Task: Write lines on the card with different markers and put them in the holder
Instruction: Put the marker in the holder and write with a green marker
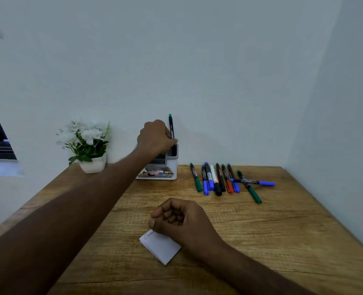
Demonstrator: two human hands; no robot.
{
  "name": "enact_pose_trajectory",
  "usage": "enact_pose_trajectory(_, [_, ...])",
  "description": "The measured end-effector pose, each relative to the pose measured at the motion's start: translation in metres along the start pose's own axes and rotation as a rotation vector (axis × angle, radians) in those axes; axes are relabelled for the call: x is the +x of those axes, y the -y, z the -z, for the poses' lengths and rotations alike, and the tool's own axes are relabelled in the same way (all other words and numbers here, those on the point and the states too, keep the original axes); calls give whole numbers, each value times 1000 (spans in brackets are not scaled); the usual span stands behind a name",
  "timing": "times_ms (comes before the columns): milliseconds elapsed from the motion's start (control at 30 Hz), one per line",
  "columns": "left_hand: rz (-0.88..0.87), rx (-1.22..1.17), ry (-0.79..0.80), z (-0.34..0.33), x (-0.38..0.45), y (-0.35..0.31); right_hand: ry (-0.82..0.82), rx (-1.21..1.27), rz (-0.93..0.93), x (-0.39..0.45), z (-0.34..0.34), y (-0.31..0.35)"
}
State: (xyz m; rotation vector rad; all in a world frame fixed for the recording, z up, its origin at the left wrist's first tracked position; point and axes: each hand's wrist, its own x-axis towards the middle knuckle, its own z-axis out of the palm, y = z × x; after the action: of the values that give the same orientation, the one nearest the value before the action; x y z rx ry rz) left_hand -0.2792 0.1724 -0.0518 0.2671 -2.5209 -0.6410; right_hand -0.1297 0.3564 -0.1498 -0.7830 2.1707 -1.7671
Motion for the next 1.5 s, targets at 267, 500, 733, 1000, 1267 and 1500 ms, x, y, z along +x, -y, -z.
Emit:
enact_pose_trajectory(267, [47,92,26,-6,-2,-4,6,-13,-8,1,0,-3])
enact_pose_trajectory(500, [36,54,-14,-3,-1,-1,25,-27,14,-1,1,0])
enact_pose_trajectory(733, [-595,378,143,6,-48,-59,25,-77,35,0,1,-3])
enact_pose_trajectory(1000, [-452,571,459,-36,-81,-58,11,-101,85,-1,0,-4])
enact_pose_trajectory(1267, [-363,614,379,-18,-101,-36,-11,-127,75,0,-1,-5])
enact_pose_trajectory(1500, [-295,625,591,27,-121,1,27,-143,100,-1,0,-5])
